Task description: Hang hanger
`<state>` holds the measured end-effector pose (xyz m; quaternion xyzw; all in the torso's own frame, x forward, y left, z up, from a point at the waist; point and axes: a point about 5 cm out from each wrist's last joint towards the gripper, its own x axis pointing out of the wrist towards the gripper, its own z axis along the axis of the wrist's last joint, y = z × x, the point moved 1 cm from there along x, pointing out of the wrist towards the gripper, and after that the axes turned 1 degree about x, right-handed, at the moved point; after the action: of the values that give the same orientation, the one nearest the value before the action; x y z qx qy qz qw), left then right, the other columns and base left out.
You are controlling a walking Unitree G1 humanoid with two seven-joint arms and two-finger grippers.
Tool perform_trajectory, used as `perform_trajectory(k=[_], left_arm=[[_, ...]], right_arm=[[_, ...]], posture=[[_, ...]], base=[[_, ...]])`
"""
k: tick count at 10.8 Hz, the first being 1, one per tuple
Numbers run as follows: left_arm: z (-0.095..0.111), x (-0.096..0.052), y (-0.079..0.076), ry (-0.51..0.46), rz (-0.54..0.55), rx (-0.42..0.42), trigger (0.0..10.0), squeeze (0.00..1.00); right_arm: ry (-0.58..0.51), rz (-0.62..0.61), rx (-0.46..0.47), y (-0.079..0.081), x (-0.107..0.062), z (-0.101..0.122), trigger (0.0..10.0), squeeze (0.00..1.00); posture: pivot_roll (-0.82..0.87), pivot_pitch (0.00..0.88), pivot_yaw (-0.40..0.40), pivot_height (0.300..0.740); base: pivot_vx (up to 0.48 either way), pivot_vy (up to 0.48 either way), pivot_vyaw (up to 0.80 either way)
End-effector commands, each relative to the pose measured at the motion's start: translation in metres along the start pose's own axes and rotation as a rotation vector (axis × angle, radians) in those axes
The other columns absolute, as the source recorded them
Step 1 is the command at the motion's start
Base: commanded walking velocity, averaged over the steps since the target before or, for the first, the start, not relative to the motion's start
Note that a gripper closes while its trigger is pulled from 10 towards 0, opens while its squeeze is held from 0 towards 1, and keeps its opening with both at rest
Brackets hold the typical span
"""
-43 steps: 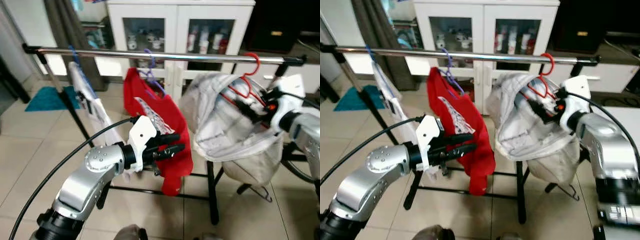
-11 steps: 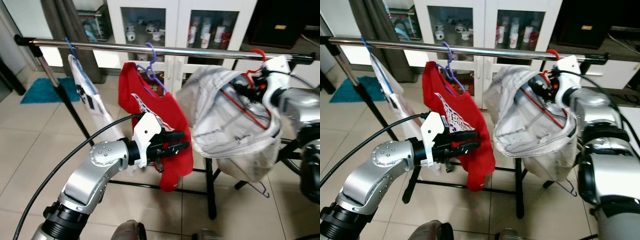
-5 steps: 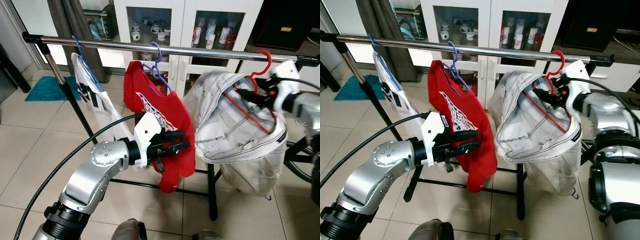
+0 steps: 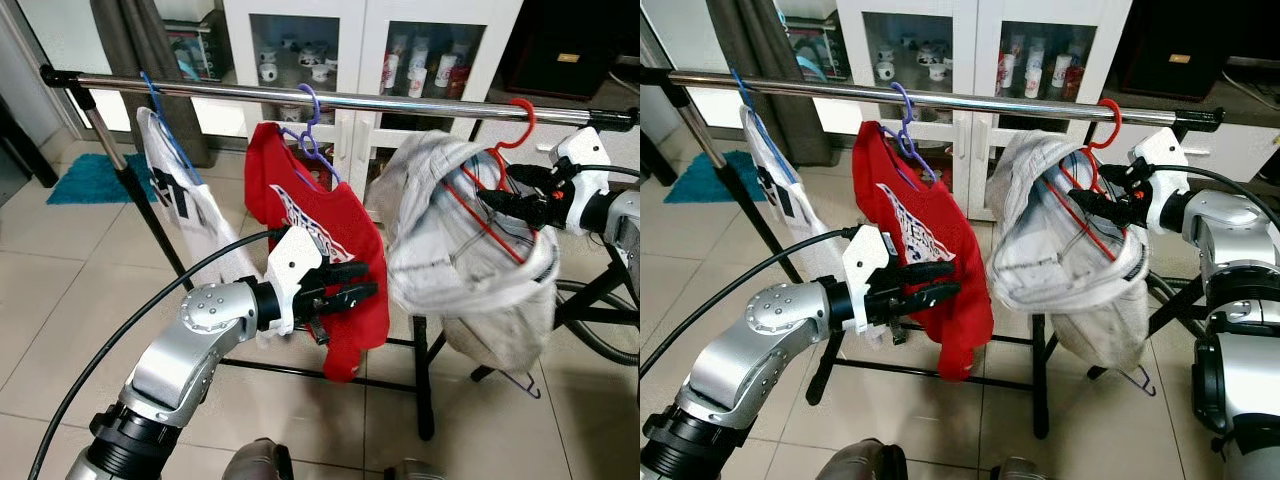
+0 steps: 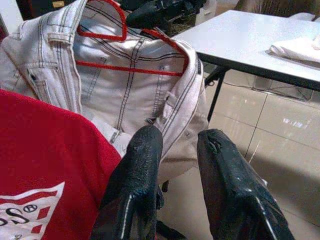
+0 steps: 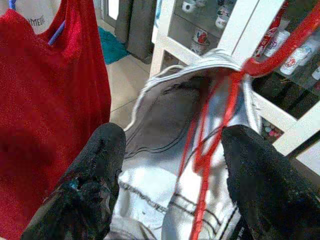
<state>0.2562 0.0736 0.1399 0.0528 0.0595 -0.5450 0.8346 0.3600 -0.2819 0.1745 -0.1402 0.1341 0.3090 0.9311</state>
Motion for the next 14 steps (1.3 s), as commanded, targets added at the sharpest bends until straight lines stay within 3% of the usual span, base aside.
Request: perform_trajectory(k=[1,3,5,7,9,11,14], left_arm=[[0.003,0.001,0.0,0.0,-0.011,0.025,10.0,0.0],[0.003,0.001,0.0,0.001,-0.013,0.025,10.0,0.0],[0.003,0.001,0.0,0.001,-0.019,0.028,10.0,0.0],[0.005,0.005,0.015,0.016,0.04,0.052,10.0,0.0],[0.002,0.006,0.022,0.043,0.012,0.055,10.0,0.0],[0.001,0.008,0.024,0.05,-0.015,0.065,10.0,0.0],[0.002,0.011,0.023,0.048,-0.035,0.069,10.0,0.0]], right_arm=[[0.004,0.024,-0.018,0.001,-0.001,0.003,10.0,0.0],[0.058,0.024,-0.015,0.004,0.005,-0.004,10.0,0.0],[0.092,-0.095,-0.006,-0.001,0.012,-0.003,10.0,0.0],[0.041,-0.005,-0.031,-0.001,0.007,0.01,10.0,0.0],[0.048,0.075,-0.051,-0.005,-0.01,0.013,10.0,0.0],[0.056,0.002,-0.038,-0.012,-0.018,0.01,10.0,0.0],[0.084,-0.054,-0.017,-0.012,-0.011,0.003,10.0,0.0]], posture=[[-0.09,0.0,0.028,0.74],[-0.09,0.0,0.028,0.74],[-0.09,0.0,0.031,0.74],[-0.08,0.0,0.014,0.74],[-0.09,0.0,0.025,0.74],[-0.11,0.0,0.045,0.74],[-0.11,0.0,0.048,0.74]], base=[[0.0,0.0,0.0],[0.0,0.0,0.0],[0.0,0.0,0.0],[0.0,0.0,0.0],[0.0,0.0,0.0],[0.0,0.0,0.0],[0.0,0.0,0.0]])
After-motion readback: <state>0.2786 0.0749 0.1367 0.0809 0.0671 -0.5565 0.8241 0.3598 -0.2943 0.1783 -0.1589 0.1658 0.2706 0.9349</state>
